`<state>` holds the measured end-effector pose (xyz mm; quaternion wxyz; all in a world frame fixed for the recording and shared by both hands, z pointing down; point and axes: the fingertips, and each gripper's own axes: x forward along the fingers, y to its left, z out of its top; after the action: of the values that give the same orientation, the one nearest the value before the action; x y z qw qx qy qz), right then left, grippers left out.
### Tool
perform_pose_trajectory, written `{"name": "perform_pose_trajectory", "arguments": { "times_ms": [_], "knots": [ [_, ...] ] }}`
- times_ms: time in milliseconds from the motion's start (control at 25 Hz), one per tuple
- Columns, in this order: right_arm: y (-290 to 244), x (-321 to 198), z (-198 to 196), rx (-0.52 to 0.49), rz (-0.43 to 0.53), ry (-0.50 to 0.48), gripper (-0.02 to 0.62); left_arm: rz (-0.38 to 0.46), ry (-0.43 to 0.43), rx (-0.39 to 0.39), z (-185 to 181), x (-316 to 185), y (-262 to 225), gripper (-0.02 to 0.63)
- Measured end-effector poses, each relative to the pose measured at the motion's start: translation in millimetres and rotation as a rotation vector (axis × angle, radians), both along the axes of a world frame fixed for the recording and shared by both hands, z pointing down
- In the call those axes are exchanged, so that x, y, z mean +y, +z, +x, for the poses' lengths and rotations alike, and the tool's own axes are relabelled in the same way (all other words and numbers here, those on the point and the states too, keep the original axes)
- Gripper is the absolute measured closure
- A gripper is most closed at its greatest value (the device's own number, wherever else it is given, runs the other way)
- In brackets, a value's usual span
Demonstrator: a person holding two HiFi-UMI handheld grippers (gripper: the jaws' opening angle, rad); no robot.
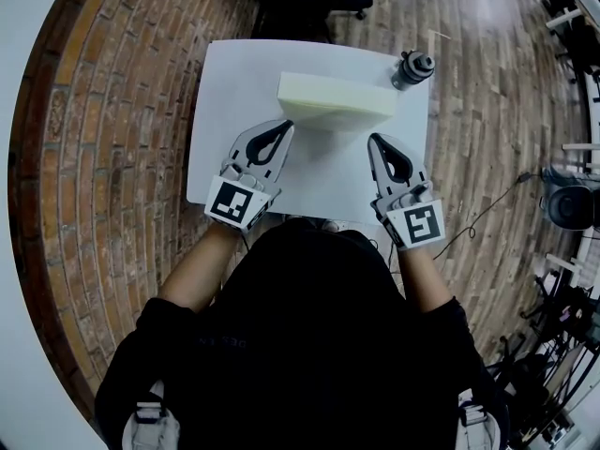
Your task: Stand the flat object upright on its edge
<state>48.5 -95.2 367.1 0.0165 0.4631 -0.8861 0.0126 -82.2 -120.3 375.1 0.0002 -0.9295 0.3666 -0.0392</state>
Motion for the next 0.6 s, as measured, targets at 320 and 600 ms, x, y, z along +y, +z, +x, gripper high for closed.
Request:
{"name": "perform_pose_trajectory", "arguments": {
  "times_ms": [320,600],
  "knots": [
    [-41.4,4.0,-14.2,-0.004,0.029,-0.021,0.589,0.006,0.013,0.025,15.8,6.0,-49.6,0.586],
    [-64.3,5.5,-17.6,-0.012,0.042,-0.024,0.589,0.037,0.057,0.046,28.6,13.1,-74.5,0.586]
  ]
}}
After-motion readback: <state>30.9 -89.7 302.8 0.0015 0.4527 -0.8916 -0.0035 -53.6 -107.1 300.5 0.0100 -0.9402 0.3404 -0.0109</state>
